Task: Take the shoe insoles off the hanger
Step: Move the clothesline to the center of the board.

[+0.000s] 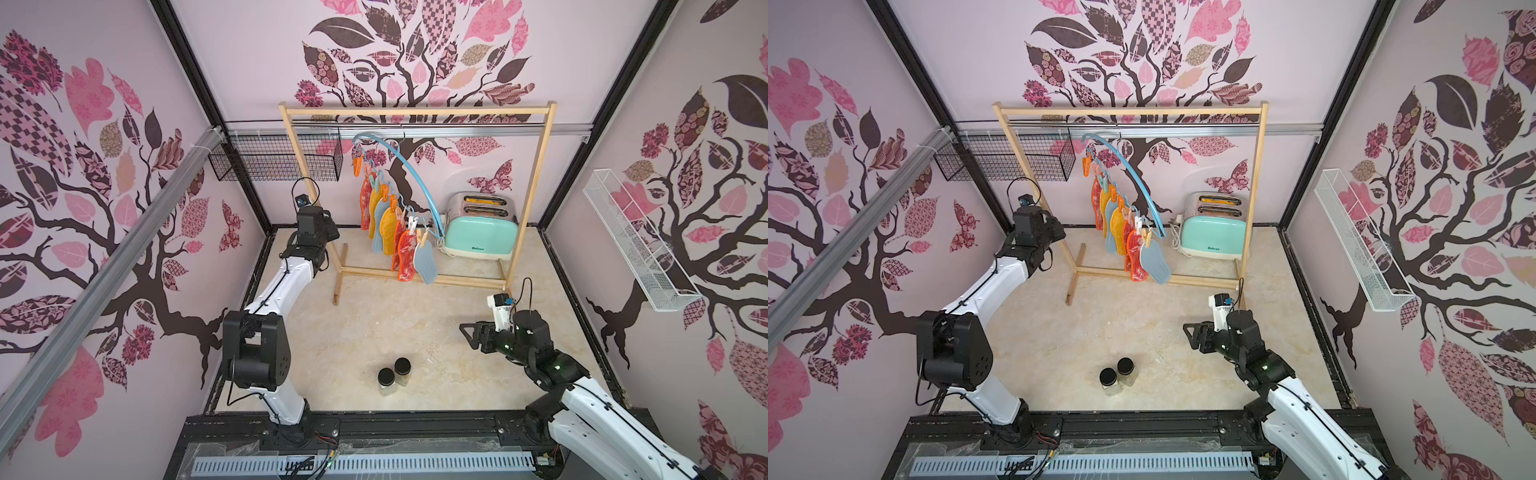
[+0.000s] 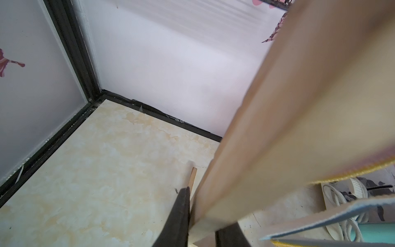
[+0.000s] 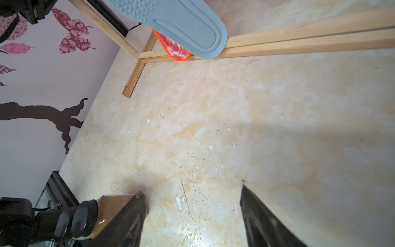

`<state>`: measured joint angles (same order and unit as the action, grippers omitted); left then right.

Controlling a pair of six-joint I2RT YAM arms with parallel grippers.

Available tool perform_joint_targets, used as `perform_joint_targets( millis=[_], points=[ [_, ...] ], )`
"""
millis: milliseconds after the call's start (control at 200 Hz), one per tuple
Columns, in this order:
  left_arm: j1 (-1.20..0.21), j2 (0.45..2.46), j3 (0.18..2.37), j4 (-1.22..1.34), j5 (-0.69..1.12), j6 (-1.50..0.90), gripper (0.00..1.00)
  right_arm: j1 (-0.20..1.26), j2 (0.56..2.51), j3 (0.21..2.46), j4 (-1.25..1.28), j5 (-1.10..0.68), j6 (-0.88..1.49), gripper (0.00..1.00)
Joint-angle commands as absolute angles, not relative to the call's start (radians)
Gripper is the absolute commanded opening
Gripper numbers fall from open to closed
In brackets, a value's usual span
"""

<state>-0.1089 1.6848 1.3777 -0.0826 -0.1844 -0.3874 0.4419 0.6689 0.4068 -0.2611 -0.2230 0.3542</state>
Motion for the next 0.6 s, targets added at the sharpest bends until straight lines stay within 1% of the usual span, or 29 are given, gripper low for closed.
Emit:
perform_joint_targets(
  millis=[0, 150, 275, 355, 425, 595],
  points=[
    [-0.094, 1.704, 1.338, -0.083, -0.187, -0.417, 0.00, 0.448, 0.669, 0.459, -0.253, -0.136, 0.339, 0.73],
    [-0.093, 1.682, 1.302, -0.078, -0.178, -0.414, 0.00, 0.440, 0.663, 0.486, -0.284, -0.066, 0.326, 0.74],
    [-0.093, 1.664, 1.291, -0.089, -0.137, -0.426, 0.00, 0.399, 0.631, 0.495, -0.308, -0.010, 0.338, 0.75],
    [-0.096, 1.658, 1.288, -0.103, -0.114, -0.427, 0.00, 0.362, 0.611, 0.492, -0.303, -0.029, 0.345, 0.75],
    [-0.097, 1.654, 1.285, -0.116, -0.105, -0.429, 0.02, 0.333, 0.606, 0.488, -0.301, -0.051, 0.347, 0.75],
    [-0.098, 1.645, 1.288, -0.163, -0.072, -0.432, 0.07, 0.322, 0.623, 0.479, -0.296, -0.067, 0.348, 0.75]
  ],
)
